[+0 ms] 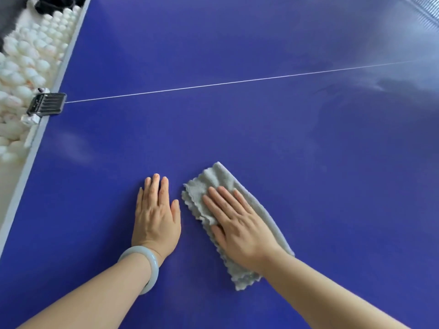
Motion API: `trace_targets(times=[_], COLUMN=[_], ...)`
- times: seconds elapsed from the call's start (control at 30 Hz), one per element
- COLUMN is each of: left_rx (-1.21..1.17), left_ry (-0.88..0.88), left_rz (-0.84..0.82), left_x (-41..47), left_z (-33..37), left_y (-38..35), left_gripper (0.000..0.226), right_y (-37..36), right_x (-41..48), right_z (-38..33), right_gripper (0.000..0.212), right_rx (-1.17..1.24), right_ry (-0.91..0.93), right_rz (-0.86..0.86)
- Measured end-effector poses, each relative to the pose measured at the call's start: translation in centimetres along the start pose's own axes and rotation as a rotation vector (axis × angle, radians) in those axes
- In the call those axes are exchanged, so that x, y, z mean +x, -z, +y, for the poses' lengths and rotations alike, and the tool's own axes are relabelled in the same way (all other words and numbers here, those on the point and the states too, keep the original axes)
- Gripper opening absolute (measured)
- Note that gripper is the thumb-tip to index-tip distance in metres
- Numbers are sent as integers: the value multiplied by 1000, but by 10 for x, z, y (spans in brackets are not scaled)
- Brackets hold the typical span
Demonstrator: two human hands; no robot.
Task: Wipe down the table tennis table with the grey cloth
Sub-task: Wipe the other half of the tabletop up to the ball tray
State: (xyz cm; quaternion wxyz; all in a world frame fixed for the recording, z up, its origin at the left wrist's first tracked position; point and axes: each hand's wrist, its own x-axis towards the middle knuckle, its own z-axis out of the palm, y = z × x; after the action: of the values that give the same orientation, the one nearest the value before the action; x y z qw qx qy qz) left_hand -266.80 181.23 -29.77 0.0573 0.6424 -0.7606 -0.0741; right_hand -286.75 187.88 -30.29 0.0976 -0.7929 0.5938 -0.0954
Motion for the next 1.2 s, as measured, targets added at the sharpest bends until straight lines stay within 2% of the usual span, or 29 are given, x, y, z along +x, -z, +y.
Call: trace_targets(times=[0.07, 0.1, 0.17, 0.23, 0.3, 0.33, 0.37, 0.47, 0.53, 0.57, 0.63, 0.77, 0.83, 0.9, 1.03, 1.13, 1.2], left_rx=[-5, 0, 8, 8, -2, 0, 4, 5, -6, -10, -16, -30, -26, -5, 0, 13, 4], left_ry=[8, 10, 6, 8, 13, 11, 7, -4, -18, -20, -18, -24, -20, -28, -138, -359, -386], left_rz=[2, 2, 3, -1, -4, -4, -6, 3, 8, 10, 19, 17, 13, 15, 38, 37, 1], left_x=[0, 0, 0, 0, -1, -1, -1, -1, -2, -2, -3, -2, -3, -4, -7, 2, 19], left_z=[1, 1, 2, 1, 0, 0, 1, -1, -1, -1, -2, -1, -1, -1, 21, 77, 125], left_y=[0, 0, 1, 1, 0, 0, 1, 1, 0, 0, 0, 0, 0, 0, 0, -6, -12], left_gripper=[58, 58, 58, 58, 59, 59, 59, 60, 59, 59, 59, 60, 59, 58, 48, 47, 53], right_y=[20, 30, 51, 54, 42, 32, 20, -4, 5, 14, 32, 57, 55, 55, 62, 63, 64], right_x=[-23, -28, -28, -10, 9, 15, 17, -9, -34, -44, -58, -49, -31, -20, -15, -16, -19], right_z=[56, 85, 131, 136, 102, 74, 42, -37, -21, 2, 58, 145, 158, 167, 186, 191, 193], right_gripper=[58, 57, 56, 59, 61, 62, 63, 59, 56, 56, 54, 57, 61, 63, 63, 63, 63], right_rx=[-51, -79, -79, -47, -19, -22, -31, -28, -15, -30, -76, -57, -38, -54, -82, -76, -82], right_ry=[-67, -171, -498, -786, -928, -901, -797, -301, -79, -52, -177, -785, -910, -890, -654, -566, -506], right_rz=[-1, 24, 67, 84, 122, 140, 152, 35, -38, -46, -1, 138, 126, 104, 31, 19, 19])
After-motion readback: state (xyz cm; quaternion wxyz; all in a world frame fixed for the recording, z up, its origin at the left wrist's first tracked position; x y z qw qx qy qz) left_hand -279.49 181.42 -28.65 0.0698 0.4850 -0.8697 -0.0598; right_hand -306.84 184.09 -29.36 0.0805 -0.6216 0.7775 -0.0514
